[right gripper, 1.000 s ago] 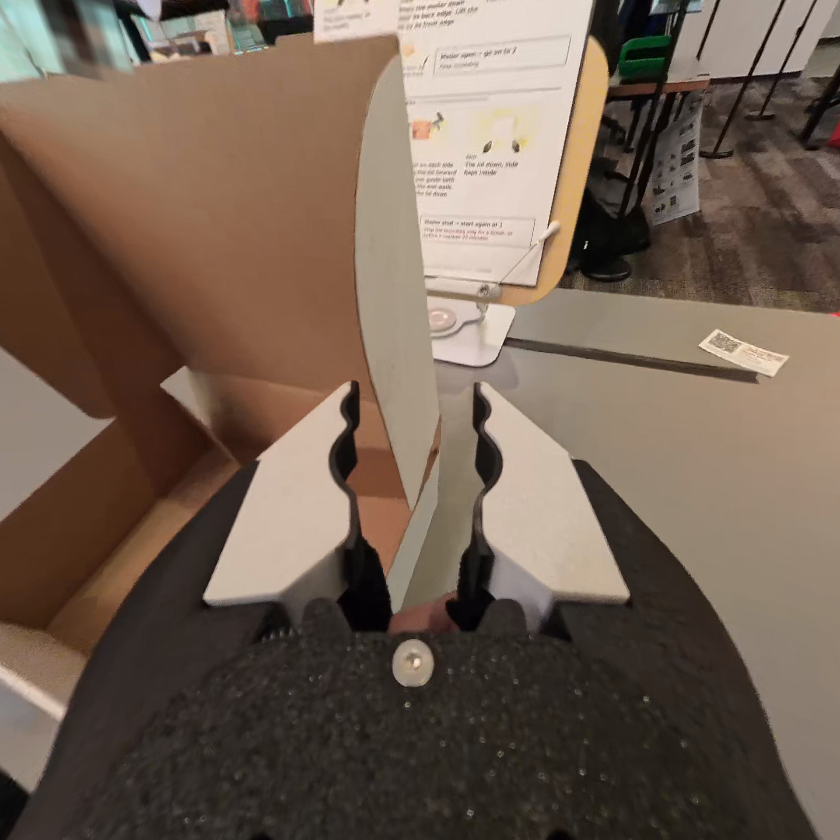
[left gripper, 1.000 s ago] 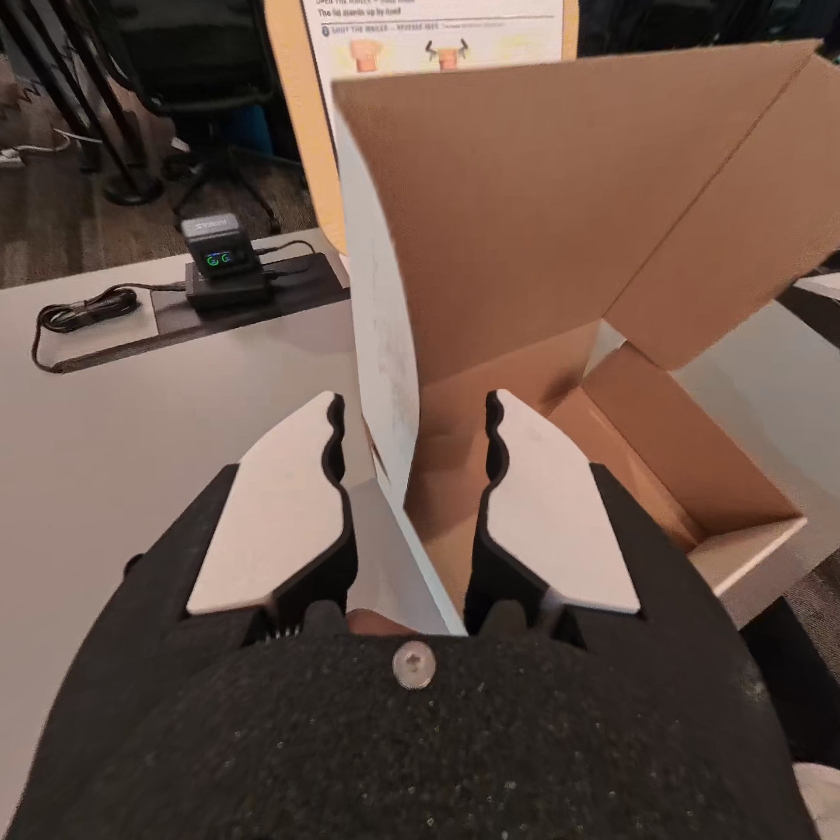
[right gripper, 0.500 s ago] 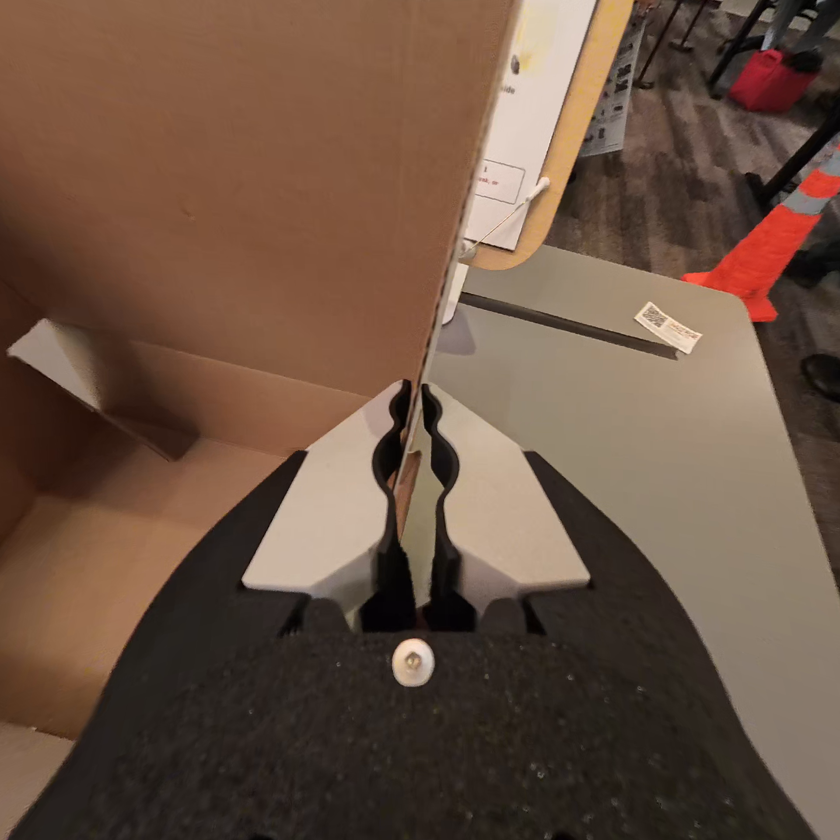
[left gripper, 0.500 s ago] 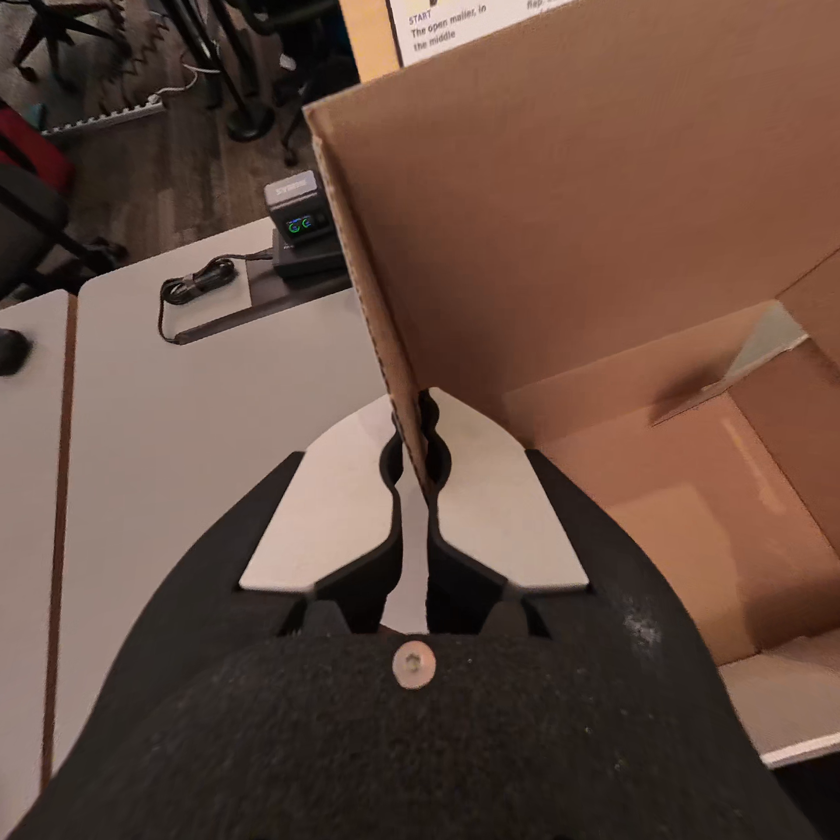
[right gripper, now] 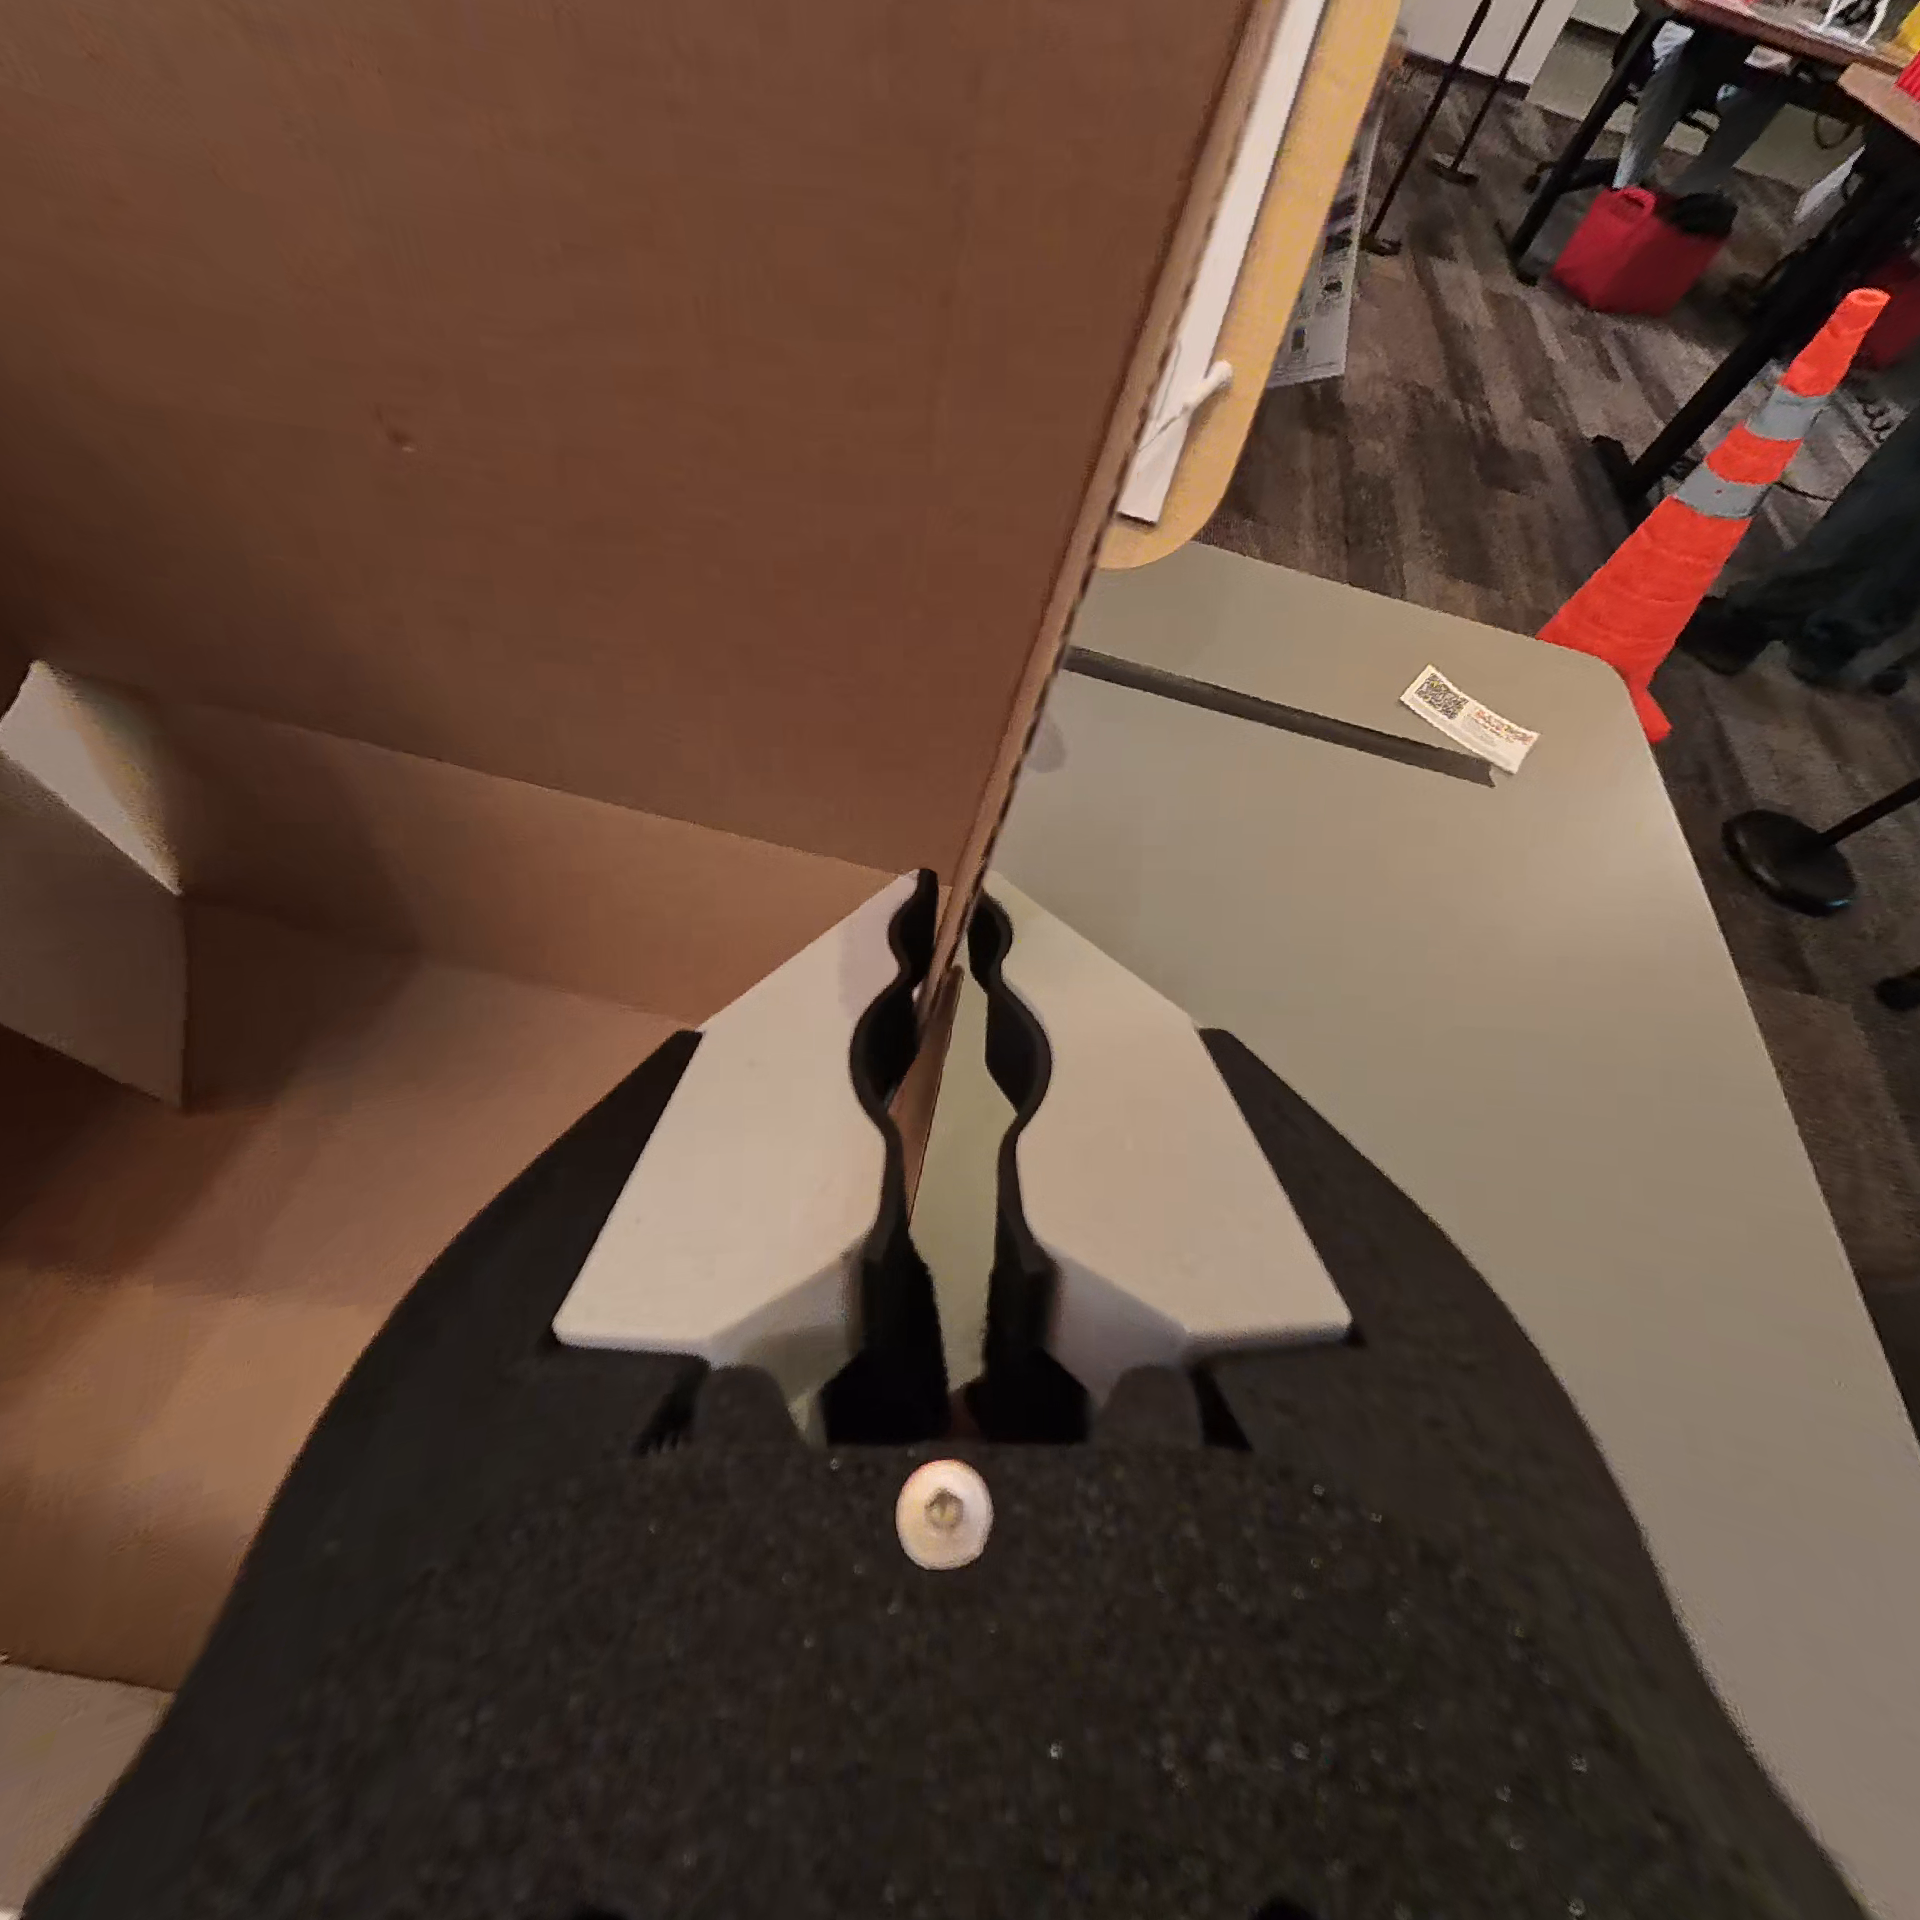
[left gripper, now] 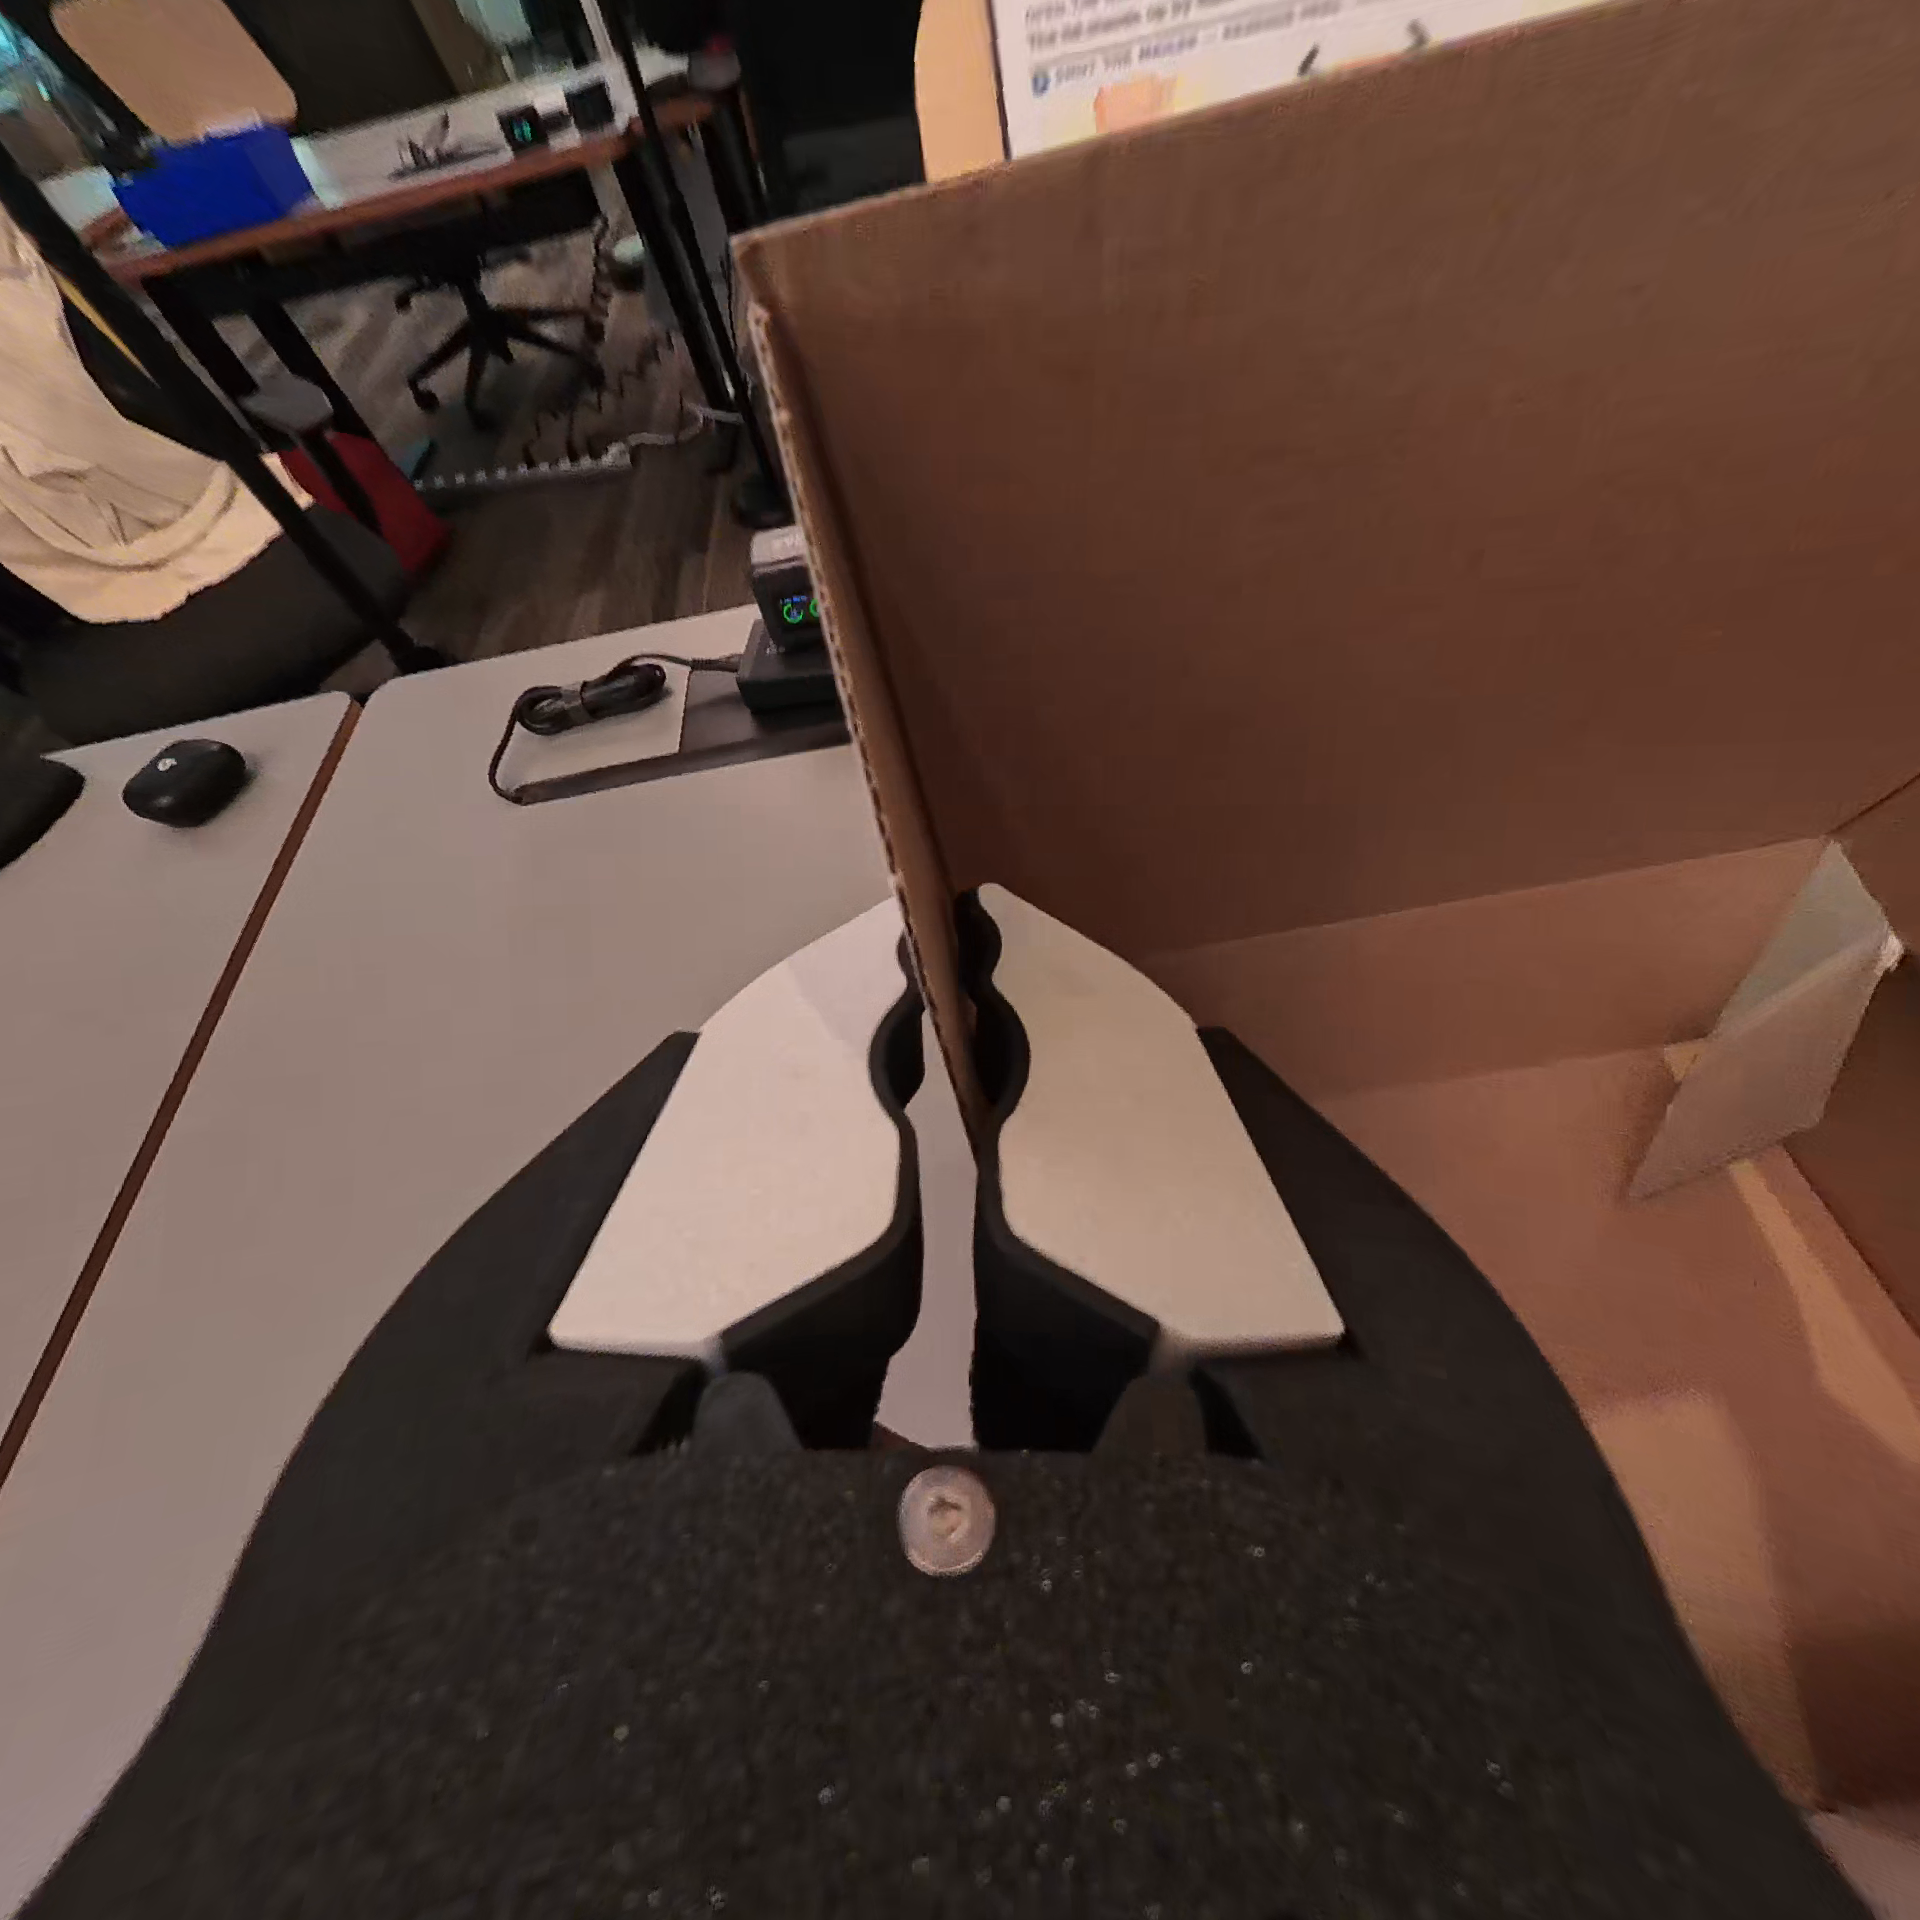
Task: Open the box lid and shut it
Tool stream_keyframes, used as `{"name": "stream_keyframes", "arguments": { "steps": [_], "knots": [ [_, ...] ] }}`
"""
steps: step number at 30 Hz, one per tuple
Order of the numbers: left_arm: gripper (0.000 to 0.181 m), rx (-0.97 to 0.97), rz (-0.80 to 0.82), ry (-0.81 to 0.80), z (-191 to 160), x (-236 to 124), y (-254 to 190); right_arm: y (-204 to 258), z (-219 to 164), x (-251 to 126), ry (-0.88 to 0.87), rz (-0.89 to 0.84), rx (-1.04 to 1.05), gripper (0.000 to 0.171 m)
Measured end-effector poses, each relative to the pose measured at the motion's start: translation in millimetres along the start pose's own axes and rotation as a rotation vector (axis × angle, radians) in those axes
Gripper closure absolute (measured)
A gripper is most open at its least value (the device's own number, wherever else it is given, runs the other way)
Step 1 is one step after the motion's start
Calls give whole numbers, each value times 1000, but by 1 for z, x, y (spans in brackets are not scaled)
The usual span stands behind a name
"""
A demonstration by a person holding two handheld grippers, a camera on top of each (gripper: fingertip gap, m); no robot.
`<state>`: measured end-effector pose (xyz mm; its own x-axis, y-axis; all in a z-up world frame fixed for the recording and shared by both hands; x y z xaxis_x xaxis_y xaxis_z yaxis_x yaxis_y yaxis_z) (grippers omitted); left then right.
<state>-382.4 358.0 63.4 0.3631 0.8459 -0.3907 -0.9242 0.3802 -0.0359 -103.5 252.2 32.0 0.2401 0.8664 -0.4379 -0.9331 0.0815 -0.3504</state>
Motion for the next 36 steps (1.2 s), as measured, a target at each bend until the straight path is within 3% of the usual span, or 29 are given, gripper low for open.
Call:
{"name": "stream_keyframes", "arguments": {
  "steps": [5, 16, 20, 28, 36],
  "knots": [
    [178, 19, -46, -89, -25, -18, 3, 0, -19, -12, -47, -17, -22, 168],
    [179, 17, -85, -127, -36, -31, 6, 1, -25, -18, -58, 7, -25, 167],
    [179, 18, -85, -92, -26, -25, 7, -3, -10, -12, 24, 19, -118, 166],
    [179, -23, -70, -15, -2, -1, 9, -22, 10, -1, 124, 144, -92, 167],
    [178, 6, -25, 11, 5, 7, -1, -23, 12, 3, 145, 124, -102, 166]
  ]
}}
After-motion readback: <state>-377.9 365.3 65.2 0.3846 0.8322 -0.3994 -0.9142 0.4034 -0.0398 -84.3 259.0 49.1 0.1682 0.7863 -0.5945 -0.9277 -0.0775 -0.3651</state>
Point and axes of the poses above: each gripper's, where its closed fingertips meet, x out along the fingers, z out of its top, y = z × x across the jaws, the point moved 10 cm from there along -x, back along the fingers, and after that the axes turned 12 degrees about -x, right-handed, at the moved point
